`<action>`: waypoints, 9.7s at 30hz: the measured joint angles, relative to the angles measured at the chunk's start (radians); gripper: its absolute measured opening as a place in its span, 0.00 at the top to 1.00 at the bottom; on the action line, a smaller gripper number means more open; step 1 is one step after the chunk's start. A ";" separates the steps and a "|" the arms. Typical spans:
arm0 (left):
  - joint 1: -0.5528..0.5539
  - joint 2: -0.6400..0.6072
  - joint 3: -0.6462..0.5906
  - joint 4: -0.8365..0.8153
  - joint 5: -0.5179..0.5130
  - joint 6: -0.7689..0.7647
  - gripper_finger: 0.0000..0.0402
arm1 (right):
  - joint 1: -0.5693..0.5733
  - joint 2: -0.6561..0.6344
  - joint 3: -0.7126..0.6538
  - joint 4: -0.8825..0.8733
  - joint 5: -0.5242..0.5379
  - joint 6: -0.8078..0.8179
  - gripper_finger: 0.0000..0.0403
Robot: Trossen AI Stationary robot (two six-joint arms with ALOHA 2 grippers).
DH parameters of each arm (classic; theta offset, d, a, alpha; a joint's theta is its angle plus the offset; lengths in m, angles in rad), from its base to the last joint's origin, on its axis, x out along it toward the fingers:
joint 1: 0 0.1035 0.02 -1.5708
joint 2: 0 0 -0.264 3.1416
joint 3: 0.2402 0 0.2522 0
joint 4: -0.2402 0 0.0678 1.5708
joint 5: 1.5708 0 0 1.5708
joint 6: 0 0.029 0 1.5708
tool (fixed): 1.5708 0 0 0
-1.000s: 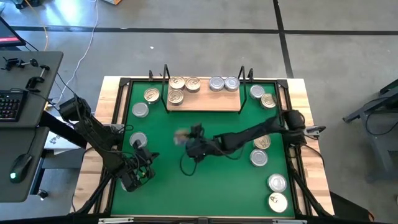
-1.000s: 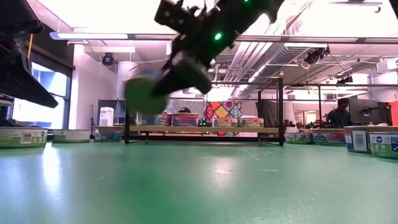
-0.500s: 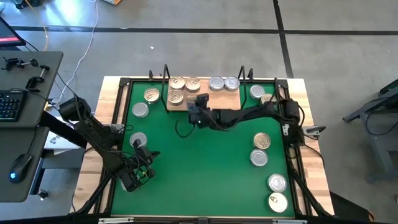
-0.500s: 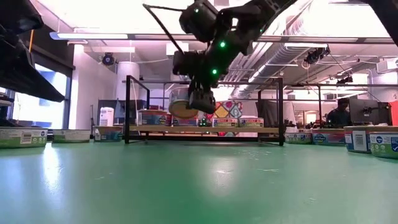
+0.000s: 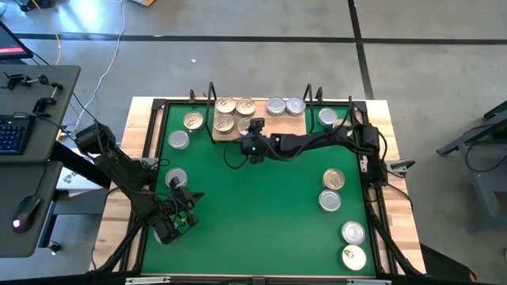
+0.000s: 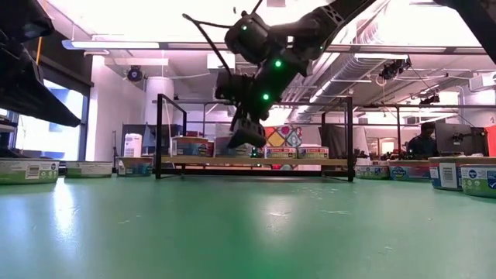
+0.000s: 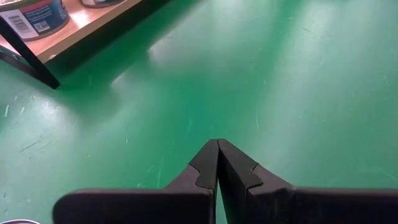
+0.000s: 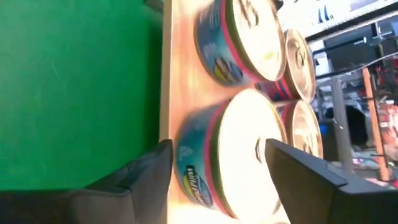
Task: Stack canned seafood by type on shelf
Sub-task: Put the blue pink tuna can on the shelf, then put the green white tuna can on the shelf
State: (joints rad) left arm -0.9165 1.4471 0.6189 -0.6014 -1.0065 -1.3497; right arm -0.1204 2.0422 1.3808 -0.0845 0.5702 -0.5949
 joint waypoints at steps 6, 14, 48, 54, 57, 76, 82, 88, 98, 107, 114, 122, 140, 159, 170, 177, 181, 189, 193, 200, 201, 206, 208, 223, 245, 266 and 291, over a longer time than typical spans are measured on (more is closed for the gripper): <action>0.000 0.000 0.000 0.000 0.000 0.000 1.00 | -0.005 0.000 0.000 0.081 0.023 0.030 0.35; 0.000 0.000 0.000 0.001 0.001 -0.003 1.00 | 0.025 -0.122 0.001 -0.077 -0.068 0.120 0.39; -0.001 0.000 0.000 0.022 0.045 -0.034 1.00 | 0.063 -0.143 -0.095 -0.119 -0.230 0.549 0.99; 0.012 -0.016 0.019 -0.213 0.177 -0.342 1.00 | 0.277 -0.136 -0.286 0.281 -0.259 0.568 1.00; 0.028 -0.031 0.074 -0.518 0.334 -0.597 1.00 | 0.350 -0.135 -0.328 0.339 -0.234 0.593 1.00; 0.402 -0.022 0.090 -0.617 0.644 -0.391 1.00 | 0.478 -0.135 -0.349 0.374 -0.229 0.602 1.00; 0.436 0.048 0.090 -0.562 0.636 -0.284 1.00 | 0.488 -0.135 -0.349 0.374 -0.229 0.587 1.00; 0.431 0.052 0.139 -0.456 0.576 -0.230 1.00 | 0.488 -0.135 -0.349 0.378 -0.229 0.587 1.00; 0.416 0.004 0.294 -0.292 0.437 0.127 1.00 | 0.485 -0.135 -0.349 0.389 -0.229 0.587 1.00; 0.486 -0.007 0.187 -0.391 0.621 0.017 1.00 | 0.485 -0.135 -0.348 0.389 -0.229 0.587 1.00; 0.504 -0.005 0.071 0.180 0.616 0.211 1.00 | 0.502 -0.156 -0.348 0.325 -0.233 0.584 1.00; 0.503 -0.006 0.121 0.670 0.557 0.684 1.00 | 0.588 -0.348 -0.347 0.090 -0.177 0.624 1.00; 0.423 0.047 0.143 0.128 0.518 0.333 1.00 | 0.487 -0.117 -0.348 0.371 -0.212 0.744 0.64; 0.322 0.150 0.072 0.114 0.342 0.119 1.00 | 0.467 -0.105 -0.348 0.408 -0.254 0.746 0.60; 0.222 0.019 -0.065 0.147 0.292 0.039 1.00 | 0.467 -0.105 -0.348 0.460 -0.245 0.706 0.60; 0.195 -0.008 -0.182 0.348 0.205 0.068 1.00 | 0.457 -0.106 -0.348 0.551 -0.245 0.613 0.58; 0.192 -0.007 -0.196 0.374 0.183 0.084 1.00 | 0.444 -0.106 -0.348 0.569 -0.252 0.589 0.53; 0.223 -0.075 -0.153 0.338 0.231 0.174 1.00 | 0.429 -0.106 -0.348 0.577 -0.255 0.577 0.47; 0.250 -0.104 -0.149 0.327 0.246 0.207 1.00 | 0.423 -0.106 -0.348 0.577 -0.252 0.594 0.47; 0.271 -0.090 -0.215 0.358 0.203 0.188 1.00 | 0.422 -0.106 -0.348 0.577 -0.318 0.579 0.47; 0.271 -0.088 -0.228 0.370 0.194 0.186 1.00 | 0.422 -0.102 -0.348 0.584 -0.349 0.567 0.47; 0.273 -0.082 -0.284 0.423 0.243 0.205 1.00 | 0.424 -0.039 -0.325 0.641 -0.379 0.498 0.47; 0.277 -0.083 -0.300 0.466 0.258 0.234 1.00 | 0.423 -0.006 -0.292 0.639 -0.354 0.458 0.47; 0.283 -0.092 -0.269 0.407 0.218 0.209 1.00 | 0.309 0.037 -0.032 0.204 -0.262 0.464 0.47; 0.308 -0.085 -0.289 0.887 0.167 0.694 1.00 | 0.260 0.046 -0.037 0.124 -0.300 0.593 0.47; 0.371 -0.088 -0.289 0.600 0.152 0.385 1.00 | 0.221 0.046 -0.037 0.216 -0.401 0.753 0.29; 0.291 -0.085 -0.289 0.914 0.092 0.549 1.00 | 0.314 0.071 -0.037 0.127 -0.045 0.559 0.69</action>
State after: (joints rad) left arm -0.6255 1.3617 0.3302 0.3128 -0.9143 -0.8011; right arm 0.1940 2.1129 1.3434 0.0421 0.5253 -0.0360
